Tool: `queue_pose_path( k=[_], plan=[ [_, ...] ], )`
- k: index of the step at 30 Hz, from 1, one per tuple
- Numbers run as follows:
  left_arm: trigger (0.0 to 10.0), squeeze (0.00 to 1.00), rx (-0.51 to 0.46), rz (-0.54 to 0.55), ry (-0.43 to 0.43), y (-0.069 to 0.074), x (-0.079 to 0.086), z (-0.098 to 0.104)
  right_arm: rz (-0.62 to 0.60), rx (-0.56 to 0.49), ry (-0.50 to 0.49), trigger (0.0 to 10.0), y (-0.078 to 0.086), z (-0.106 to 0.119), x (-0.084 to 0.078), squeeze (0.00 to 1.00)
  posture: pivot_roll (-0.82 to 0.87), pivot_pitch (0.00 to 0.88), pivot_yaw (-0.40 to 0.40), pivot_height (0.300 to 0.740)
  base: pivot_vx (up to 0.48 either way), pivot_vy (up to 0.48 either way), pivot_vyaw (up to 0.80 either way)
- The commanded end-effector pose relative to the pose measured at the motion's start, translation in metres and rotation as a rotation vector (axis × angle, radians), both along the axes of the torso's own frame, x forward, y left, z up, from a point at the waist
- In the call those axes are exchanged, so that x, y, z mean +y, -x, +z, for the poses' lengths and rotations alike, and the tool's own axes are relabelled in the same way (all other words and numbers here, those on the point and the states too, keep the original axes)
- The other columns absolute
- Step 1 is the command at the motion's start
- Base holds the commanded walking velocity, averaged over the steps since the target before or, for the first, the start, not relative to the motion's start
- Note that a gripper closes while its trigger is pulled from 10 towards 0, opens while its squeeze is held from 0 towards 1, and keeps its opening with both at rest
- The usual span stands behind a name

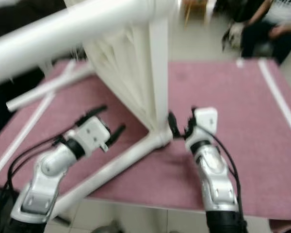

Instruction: Building children table

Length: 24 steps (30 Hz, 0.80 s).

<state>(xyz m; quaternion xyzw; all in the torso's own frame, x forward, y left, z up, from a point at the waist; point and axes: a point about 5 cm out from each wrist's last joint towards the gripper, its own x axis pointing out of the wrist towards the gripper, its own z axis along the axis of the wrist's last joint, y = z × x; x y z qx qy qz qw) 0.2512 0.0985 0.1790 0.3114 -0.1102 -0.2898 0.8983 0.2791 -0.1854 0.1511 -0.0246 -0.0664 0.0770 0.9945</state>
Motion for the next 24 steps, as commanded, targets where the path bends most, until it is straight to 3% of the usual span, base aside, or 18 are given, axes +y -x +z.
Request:
queue_pose_path(
  k=[1, 15, 21, 24],
  plan=[
    [10.0, 0.00, -0.051, 0.104, 0.034, -0.0040, 0.0068, 0.0014, 0.042, 0.015, 0.003, 10.0, 0.0004, -0.0031, 0.0093, 0.00, -0.03, 0.000, 0.111, 0.740, 0.000, -0.345, 0.00],
    [10.0, 0.00, -0.038, 0.118, 0.039, -0.0063, 0.0067, -0.0019, 0.031, 0.020, 0.005, 10.0, 0.0011, -0.0041, 0.0081, 0.00, -0.03, 0.000, 0.111, 0.740, 0.000, -0.139, 0.00],
    [10.0, 0.00, -0.017, 0.134, 0.041, -0.0081, 0.0085, -0.0037, 0.033, 0.022, 0.005, 10.0, 0.0009, -0.0046, 0.0087, 0.00, -0.03, 0.000, 0.110, 0.740, 0.000, 0.000, 0.00],
    [10.0, 0.00, -0.007, 0.144, 0.036, -0.0086, 0.0094, -0.0051, 0.034, 0.022, 0.005, 10.0, 0.0013, -0.0047, 0.0094, 0.00, -0.03, 0.000, 0.111, 0.740, 0.000, 0.472, 0.00]
  ],
)
